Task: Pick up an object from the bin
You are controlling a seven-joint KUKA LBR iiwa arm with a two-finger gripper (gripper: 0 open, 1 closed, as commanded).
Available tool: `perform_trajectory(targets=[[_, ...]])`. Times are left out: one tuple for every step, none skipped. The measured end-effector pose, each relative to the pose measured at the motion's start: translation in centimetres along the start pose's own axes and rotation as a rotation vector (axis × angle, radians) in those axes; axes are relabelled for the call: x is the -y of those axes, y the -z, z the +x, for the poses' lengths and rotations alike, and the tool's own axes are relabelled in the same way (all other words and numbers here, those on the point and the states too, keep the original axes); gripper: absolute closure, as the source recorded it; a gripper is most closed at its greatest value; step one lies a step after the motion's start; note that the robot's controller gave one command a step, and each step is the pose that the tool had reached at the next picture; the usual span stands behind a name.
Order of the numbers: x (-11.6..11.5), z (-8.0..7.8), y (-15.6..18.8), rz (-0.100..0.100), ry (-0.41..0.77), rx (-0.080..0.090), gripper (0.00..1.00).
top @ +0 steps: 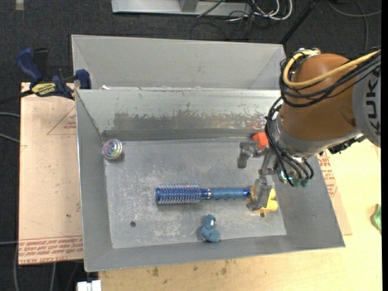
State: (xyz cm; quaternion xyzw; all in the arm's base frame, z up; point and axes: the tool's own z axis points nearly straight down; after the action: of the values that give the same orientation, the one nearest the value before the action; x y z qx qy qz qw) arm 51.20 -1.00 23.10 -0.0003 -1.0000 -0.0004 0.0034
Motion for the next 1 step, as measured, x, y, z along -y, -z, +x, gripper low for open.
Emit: perform_trajectory(targets=[[1.57,-3.93,-13.90,0.000,0.135,0.003,0.00]])
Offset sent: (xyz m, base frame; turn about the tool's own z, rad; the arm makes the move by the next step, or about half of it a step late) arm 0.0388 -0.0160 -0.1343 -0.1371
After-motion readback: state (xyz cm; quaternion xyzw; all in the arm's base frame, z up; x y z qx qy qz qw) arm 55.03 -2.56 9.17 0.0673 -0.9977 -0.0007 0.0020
